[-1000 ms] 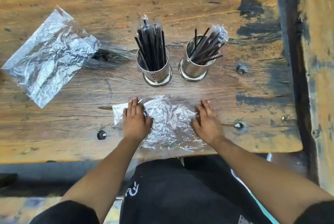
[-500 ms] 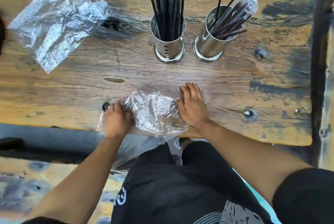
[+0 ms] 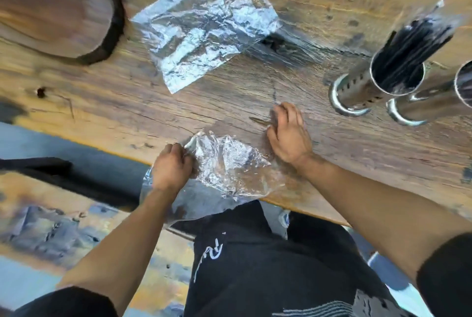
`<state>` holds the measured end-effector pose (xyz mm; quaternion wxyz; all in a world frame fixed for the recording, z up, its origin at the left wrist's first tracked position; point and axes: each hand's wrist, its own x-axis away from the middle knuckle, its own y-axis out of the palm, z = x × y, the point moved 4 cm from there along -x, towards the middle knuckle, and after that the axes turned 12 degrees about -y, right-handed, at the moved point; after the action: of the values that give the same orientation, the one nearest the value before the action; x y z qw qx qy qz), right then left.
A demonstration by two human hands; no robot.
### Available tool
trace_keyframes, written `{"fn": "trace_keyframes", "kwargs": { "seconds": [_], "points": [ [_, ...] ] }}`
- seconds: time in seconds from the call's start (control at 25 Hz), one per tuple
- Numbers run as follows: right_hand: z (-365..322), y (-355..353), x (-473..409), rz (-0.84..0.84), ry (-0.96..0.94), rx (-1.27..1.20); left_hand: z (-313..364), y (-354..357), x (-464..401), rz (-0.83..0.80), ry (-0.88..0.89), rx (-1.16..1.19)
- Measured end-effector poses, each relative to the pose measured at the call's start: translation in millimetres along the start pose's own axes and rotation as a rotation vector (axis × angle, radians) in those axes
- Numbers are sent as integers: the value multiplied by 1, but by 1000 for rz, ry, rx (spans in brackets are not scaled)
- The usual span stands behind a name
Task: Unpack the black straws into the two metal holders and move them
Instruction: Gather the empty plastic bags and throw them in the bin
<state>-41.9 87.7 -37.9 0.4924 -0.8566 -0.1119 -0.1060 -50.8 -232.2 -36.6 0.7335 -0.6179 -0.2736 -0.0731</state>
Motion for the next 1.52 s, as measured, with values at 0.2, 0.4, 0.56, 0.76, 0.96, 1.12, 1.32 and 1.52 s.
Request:
{"fn": "trace_keyframes", "kwargs": {
  "seconds": [0.2, 0.4, 0.56, 0.76, 0.96, 1.12, 1.32, 1.52],
  "points": [
    [-71, 11, -109, -73, -134, 122, -36, -31, -67, 53, -34, 112],
    [-112, 3, -212, -70, -229, 242, -40, -43, -115, 181, -4, 51],
    [-123, -3, -286, -91, -169, 336, -44, -26, -124, 328, 3, 88],
    [-118, 10, -310, -158, -81, 372, -48, -20, -124, 392, 5, 95],
    [-122, 14, -288, -30, -101, 347, -48, -20, -123, 384, 6, 101],
    [-125, 8, -250, 11, -88, 294, -45, -24, -120, 358, -17, 94],
    [-110, 7, -177, -3, -20, 291, -28, -40, -110, 240, -144, 117],
    [-85, 9, -97, -81, 85, 205, -14, -31, -70, 63, -110, 73]
  ]
}}
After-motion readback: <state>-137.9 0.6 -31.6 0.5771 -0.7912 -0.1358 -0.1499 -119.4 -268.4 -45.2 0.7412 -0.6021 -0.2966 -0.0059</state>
